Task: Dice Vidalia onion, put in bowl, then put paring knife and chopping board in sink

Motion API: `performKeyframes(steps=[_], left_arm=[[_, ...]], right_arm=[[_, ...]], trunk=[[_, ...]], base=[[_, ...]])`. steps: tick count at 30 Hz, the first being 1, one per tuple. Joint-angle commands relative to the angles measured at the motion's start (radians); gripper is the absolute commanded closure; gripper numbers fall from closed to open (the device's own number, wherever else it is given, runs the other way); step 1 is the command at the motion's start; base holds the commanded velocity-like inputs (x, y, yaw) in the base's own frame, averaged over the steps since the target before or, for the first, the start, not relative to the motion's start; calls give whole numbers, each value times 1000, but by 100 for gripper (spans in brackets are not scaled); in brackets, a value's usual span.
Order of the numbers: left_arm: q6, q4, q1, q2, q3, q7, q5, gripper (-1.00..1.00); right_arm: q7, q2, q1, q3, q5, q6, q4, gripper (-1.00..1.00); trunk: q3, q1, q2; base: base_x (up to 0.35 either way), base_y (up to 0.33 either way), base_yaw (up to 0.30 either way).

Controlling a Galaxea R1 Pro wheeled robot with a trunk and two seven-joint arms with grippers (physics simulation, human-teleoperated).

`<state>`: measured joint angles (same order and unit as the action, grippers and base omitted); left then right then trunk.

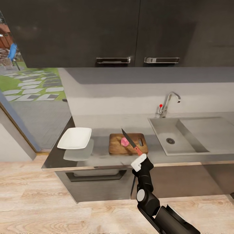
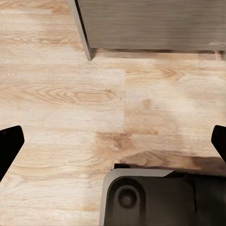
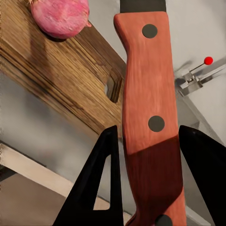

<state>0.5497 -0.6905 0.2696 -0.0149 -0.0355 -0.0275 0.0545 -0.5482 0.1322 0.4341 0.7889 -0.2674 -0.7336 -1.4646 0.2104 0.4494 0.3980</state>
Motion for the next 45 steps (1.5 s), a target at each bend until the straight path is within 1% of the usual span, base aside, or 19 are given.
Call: performKeyframes(steps=[1, 9, 17, 28, 45], left_arm=[[1, -1, 0, 0, 2, -3, 5, -100], [1, -1, 0, 0, 2, -5, 5, -100], [2, 1, 0, 0, 3, -5, 4, -100], [2, 5, 0, 0, 2, -5, 4, -100], [1, 13, 0, 0, 2, -6, 4, -100]], right_arm=[[-4, 1, 2, 3, -1, -6, 0, 100], [-4, 1, 2, 3, -1, -8, 0, 100], [-5, 1, 2, 3, -1, -13, 0, 100], [-4, 2, 2, 4, -2, -13, -2, 100], [-5, 0, 2, 4, -2, -15, -3, 100]], trunk=[[3, 1, 2], [16, 1, 2], [29, 1, 2], [32, 1, 2], [57, 1, 2]], base=[[5, 0, 0], [116, 0, 0], [16, 0, 0], [0, 0, 0], [17, 0, -21]])
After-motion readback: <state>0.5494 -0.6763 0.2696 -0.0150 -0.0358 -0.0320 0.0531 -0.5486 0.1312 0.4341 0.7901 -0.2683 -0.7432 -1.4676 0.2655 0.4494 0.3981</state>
